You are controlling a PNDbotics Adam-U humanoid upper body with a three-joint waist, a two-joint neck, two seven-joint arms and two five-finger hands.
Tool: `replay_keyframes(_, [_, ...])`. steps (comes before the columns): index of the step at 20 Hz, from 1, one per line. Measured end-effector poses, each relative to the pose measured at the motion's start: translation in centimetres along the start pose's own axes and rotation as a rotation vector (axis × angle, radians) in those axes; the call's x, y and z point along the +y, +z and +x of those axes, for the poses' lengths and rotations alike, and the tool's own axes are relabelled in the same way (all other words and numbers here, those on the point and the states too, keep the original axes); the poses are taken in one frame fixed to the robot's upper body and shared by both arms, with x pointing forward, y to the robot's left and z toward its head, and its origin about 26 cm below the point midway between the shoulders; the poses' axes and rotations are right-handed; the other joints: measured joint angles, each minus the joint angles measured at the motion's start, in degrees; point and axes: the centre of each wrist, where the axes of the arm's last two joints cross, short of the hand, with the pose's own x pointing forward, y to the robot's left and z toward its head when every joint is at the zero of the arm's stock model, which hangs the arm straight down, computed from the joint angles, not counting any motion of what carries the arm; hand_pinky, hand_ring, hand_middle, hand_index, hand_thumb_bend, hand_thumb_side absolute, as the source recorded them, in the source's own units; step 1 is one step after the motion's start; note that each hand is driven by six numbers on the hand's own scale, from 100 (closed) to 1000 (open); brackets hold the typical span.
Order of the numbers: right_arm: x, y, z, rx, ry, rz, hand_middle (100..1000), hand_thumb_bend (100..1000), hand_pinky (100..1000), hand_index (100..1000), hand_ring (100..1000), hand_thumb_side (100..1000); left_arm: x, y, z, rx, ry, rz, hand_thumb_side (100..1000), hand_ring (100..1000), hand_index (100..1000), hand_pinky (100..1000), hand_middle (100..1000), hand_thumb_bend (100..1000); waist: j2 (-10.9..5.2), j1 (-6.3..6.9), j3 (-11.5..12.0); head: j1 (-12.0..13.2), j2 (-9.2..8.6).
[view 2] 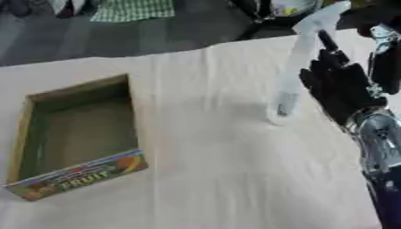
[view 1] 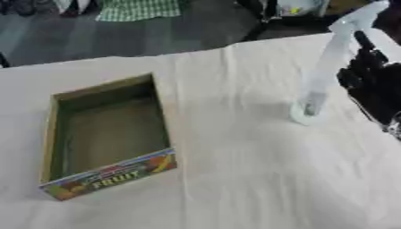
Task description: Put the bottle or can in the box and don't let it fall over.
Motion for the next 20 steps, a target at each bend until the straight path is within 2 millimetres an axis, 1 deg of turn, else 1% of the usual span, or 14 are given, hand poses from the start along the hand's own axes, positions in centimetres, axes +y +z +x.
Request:
replay_keyframes(4, [-0.2,-0.3,0.1,-0.005,-0.002,-0.009,168,100,100,977,100,830,-0.1,0.0,0.0,0.002,0.001,-0.005,605,860,737,730,766,767,0.26,0.17,0.2,-0.09,-0.43])
replay_keyframes(10, [-0.6,-0.5,0.2,-0.001,-0.012,-0.019,165,100,100,976,100,833,-0.1,0.0,0.0,-0.001,0.003,-0.009,606,861,736,730,767,766,0.63,0.23,0.43,-0.27,-0.47])
replay_keyframes(20, [-0.6,-1.1,0.3,0.001,-0.023,-0.017,160,100,100,972,100,830,-0.3,0.0,0.0,-0.002,0.009,-0.012,606,862,736,731,768,764,1.1,0.23,0.7,-0.48,-0.97])
